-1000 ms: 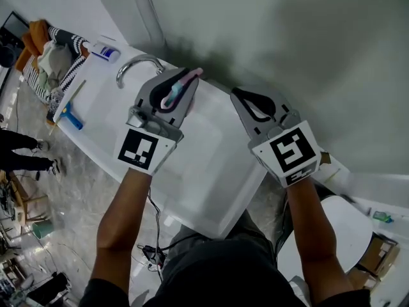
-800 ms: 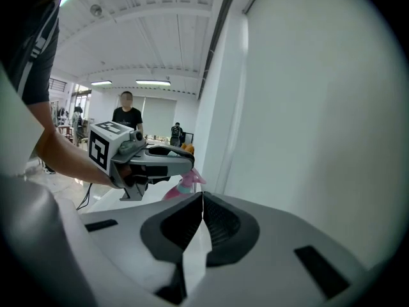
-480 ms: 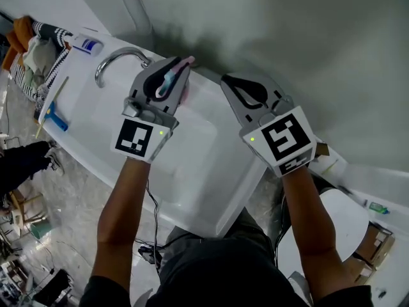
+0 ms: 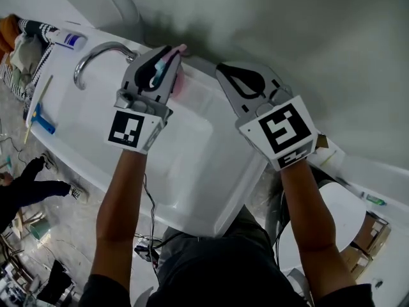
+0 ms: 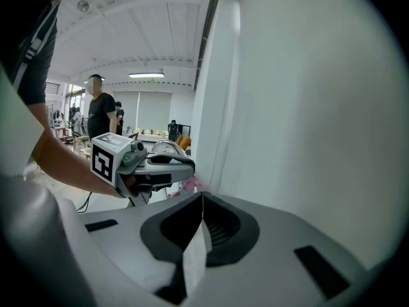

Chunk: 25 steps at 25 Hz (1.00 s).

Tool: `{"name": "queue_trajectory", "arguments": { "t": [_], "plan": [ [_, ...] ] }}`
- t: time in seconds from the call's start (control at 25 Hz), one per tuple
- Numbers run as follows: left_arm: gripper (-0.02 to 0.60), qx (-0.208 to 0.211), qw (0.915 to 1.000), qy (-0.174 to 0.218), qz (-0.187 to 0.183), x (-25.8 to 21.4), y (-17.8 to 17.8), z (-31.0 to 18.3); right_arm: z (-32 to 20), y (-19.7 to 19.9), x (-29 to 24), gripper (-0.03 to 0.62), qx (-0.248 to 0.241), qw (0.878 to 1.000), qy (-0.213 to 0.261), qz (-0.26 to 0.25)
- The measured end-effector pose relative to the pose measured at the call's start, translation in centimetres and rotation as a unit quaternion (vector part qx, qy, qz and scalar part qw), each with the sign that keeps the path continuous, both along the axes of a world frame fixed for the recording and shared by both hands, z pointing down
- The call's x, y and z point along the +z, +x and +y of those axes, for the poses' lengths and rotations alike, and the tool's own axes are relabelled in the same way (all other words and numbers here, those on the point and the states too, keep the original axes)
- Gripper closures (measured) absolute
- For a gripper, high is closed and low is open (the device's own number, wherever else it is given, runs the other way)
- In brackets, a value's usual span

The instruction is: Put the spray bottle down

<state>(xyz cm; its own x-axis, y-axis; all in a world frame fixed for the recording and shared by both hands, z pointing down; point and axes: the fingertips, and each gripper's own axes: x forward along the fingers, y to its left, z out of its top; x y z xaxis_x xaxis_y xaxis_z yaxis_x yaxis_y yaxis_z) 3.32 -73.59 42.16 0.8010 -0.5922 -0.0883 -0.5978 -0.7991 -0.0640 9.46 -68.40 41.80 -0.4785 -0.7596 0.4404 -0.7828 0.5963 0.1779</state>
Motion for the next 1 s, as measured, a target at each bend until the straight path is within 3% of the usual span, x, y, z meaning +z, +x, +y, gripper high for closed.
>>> {"name": "queue_trajectory", "arguments": {
  "t": [0.72,1.0],
  "plan": [
    [0.520,-0.005,0.9992,-0.002,0.040,2.5,-0.2,-2.0,-1.6,0.8,2.2,0.586,0.009,1.000,-0.010,0.001],
    [0.520,-0.012,0.9993,-0.013,0.034,2.9,-1.1,-0.9,-1.1,0.6,2.1,0.585,0.006,1.000,-0.010,-0.002]
  ]
}}
